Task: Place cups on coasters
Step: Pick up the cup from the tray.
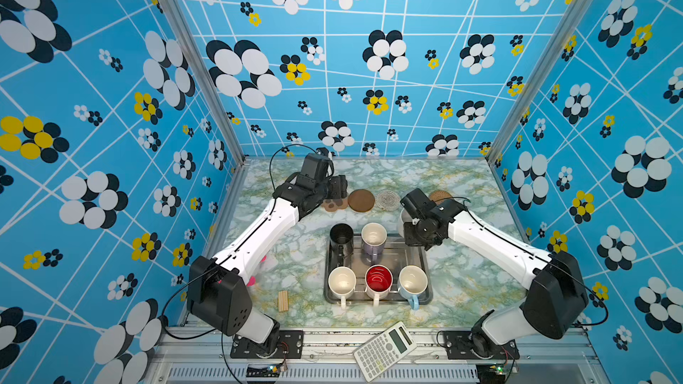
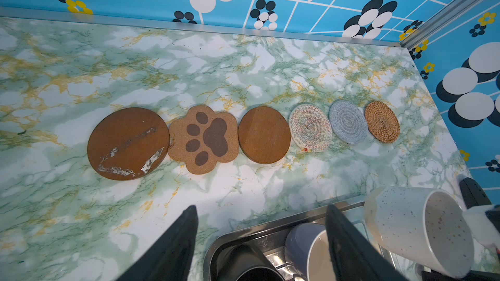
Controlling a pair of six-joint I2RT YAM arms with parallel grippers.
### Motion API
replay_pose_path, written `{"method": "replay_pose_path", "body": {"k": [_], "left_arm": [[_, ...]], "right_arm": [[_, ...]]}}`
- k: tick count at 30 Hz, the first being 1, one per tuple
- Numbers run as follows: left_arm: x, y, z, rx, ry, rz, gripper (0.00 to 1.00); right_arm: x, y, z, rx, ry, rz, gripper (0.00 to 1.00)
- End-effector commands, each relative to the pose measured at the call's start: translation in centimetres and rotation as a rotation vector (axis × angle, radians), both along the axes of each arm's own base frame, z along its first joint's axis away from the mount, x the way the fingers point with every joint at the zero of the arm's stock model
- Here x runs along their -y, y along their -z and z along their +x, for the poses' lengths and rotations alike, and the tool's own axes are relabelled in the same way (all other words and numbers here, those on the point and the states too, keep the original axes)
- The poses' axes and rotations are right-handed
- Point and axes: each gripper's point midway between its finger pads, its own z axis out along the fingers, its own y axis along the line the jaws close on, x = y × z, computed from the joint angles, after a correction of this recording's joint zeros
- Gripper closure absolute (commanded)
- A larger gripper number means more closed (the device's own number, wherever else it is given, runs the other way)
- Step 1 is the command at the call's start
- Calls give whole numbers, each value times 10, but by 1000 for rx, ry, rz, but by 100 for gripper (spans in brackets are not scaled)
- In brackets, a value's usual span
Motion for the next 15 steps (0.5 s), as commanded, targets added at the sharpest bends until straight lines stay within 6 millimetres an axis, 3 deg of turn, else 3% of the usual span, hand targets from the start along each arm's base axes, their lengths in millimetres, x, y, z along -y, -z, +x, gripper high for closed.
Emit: {"method": "replay_pose_path", "body": {"k": [1, 8, 15], "left_arm": [[-3, -2, -6, 15, 3, 18, 25], [-5, -1, -7, 17, 0, 19, 24], [-13, -3, -6, 26, -21, 23, 24]], "right_arm": [[-1, -27, 24, 99, -35, -28, 100], [5, -39, 61, 107, -57, -22, 100], [31, -40, 100, 99, -29, -34, 100]]}}
